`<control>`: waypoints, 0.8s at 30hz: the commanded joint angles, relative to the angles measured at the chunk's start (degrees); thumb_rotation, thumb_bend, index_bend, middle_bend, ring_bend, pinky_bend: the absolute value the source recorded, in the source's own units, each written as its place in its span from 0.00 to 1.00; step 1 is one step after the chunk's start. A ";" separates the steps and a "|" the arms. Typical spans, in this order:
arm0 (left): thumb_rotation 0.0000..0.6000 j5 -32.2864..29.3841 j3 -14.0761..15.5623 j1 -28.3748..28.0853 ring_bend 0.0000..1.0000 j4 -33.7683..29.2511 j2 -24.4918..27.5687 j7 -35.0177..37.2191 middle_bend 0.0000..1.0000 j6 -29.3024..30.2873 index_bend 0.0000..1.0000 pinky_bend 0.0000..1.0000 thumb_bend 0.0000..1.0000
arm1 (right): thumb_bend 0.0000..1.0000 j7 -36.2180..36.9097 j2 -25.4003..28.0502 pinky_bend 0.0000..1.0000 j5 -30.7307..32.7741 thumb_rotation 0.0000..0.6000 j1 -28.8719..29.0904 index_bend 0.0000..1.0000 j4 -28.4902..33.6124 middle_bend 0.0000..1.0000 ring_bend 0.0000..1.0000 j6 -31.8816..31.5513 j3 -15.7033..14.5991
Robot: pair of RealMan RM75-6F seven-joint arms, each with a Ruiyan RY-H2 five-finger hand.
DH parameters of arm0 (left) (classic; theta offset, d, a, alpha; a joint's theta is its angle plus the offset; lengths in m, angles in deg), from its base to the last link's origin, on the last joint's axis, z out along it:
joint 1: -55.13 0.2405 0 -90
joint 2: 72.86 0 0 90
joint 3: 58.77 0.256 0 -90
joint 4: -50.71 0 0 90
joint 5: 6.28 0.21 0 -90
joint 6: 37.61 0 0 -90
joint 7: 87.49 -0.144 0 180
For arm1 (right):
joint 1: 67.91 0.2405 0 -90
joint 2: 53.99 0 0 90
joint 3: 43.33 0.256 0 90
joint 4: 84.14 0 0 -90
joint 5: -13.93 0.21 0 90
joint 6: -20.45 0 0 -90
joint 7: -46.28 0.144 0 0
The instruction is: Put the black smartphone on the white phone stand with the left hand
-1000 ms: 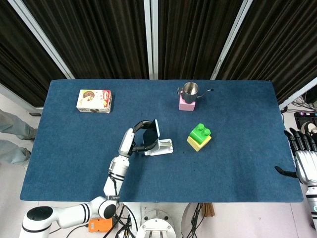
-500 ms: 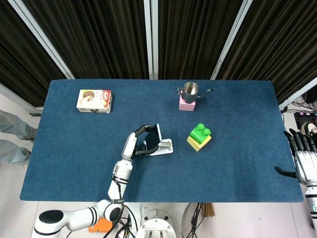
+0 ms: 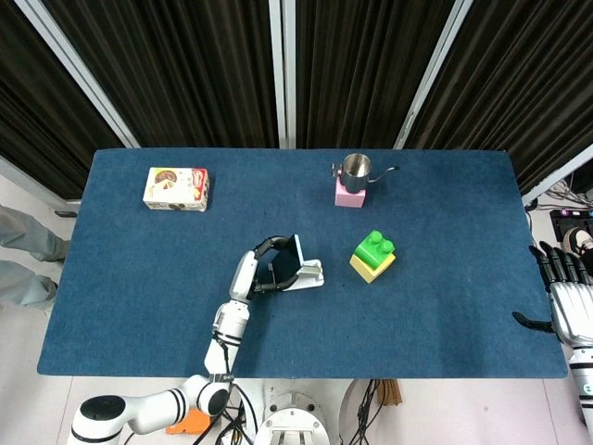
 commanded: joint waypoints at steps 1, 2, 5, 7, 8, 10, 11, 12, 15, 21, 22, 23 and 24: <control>1.00 0.20 0.36 0.13 0.46 0.79 -0.20 0.20 0.63 -0.19 0.55 0.23 0.25 | 0.17 0.17 -0.08 0.09 0.04 1.00 -0.06 0.00 -0.14 0.06 0.00 -0.01 -0.03; 1.00 0.26 0.48 0.23 0.44 0.98 -0.23 0.42 0.61 -0.23 0.53 0.23 0.24 | 0.17 0.24 -0.13 0.09 0.05 1.00 -0.09 0.00 -0.23 0.06 0.00 -0.03 -0.04; 1.00 0.53 0.60 0.33 0.40 1.30 -0.30 0.69 0.57 -0.05 0.45 0.21 0.22 | 0.17 0.46 -0.24 0.09 0.01 1.00 -0.13 0.00 -0.38 0.06 0.00 -0.08 -0.05; 1.00 0.72 0.63 0.30 0.37 1.48 -0.38 0.70 0.54 0.04 0.39 0.20 0.20 | 0.17 0.62 -0.29 0.09 -0.06 1.00 -0.19 0.00 -0.50 0.06 0.00 -0.09 -0.12; 1.00 0.82 0.66 0.27 0.36 1.56 -0.39 0.66 0.52 0.06 0.36 0.20 0.20 | 0.17 0.70 -0.32 0.09 -0.05 1.00 -0.21 0.00 -0.56 0.06 0.00 -0.10 -0.13; 1.00 1.06 0.80 0.21 0.30 1.72 -0.43 0.59 0.45 0.07 0.28 0.17 0.19 | 0.17 0.91 -0.41 0.09 -0.08 1.00 -0.30 0.00 -0.71 0.06 0.00 -0.22 -0.15; 1.00 1.11 0.83 0.20 0.25 1.73 -0.44 0.60 0.40 0.06 0.23 0.15 0.18 | 0.17 0.99 -0.44 0.09 -0.07 1.00 -0.33 0.00 -0.76 0.06 0.00 -0.26 -0.14; 1.00 1.14 0.92 0.17 0.21 1.70 -0.39 0.48 0.35 -0.17 0.19 0.13 0.17 | 0.17 1.11 -0.51 0.09 -0.08 1.00 -0.37 0.00 -0.87 0.06 0.00 -0.32 -0.13; 1.00 1.02 0.83 0.11 0.08 1.09 -0.10 -0.19 0.19 -0.59 0.06 0.08 0.15 | 0.17 1.36 -0.59 0.09 -0.09 1.00 -0.39 0.00 -1.10 0.06 0.00 -0.36 -0.10; 1.00 0.82 0.89 0.25 0.02 -0.36 0.68 -1.92 0.11 -1.21 0.02 0.05 0.14 | 0.17 1.96 -0.81 0.09 -0.24 1.00 -0.37 0.00 -1.64 0.06 0.00 -0.30 -0.11; 1.00 0.90 1.03 0.32 0.02 -0.45 0.77 -2.12 0.11 -1.22 0.01 0.05 0.14 | 0.17 2.08 -0.84 0.09 -0.24 1.00 -0.38 0.00 -1.75 0.06 0.00 -0.32 -0.09; 1.00 0.97 1.12 0.38 0.01 -0.54 0.83 -2.22 0.11 -1.18 0.01 0.05 0.14 | 0.17 2.15 -0.86 0.09 -0.23 1.00 -0.39 0.00 -1.84 0.06 0.00 -0.36 -0.07; 1.00 1.06 1.22 0.43 0.01 -0.68 0.90 -2.22 0.10 -1.11 0.01 0.04 0.14 | 0.17 2.22 -0.88 0.09 -0.24 1.00 -0.41 0.00 -1.89 0.06 0.00 -0.40 -0.05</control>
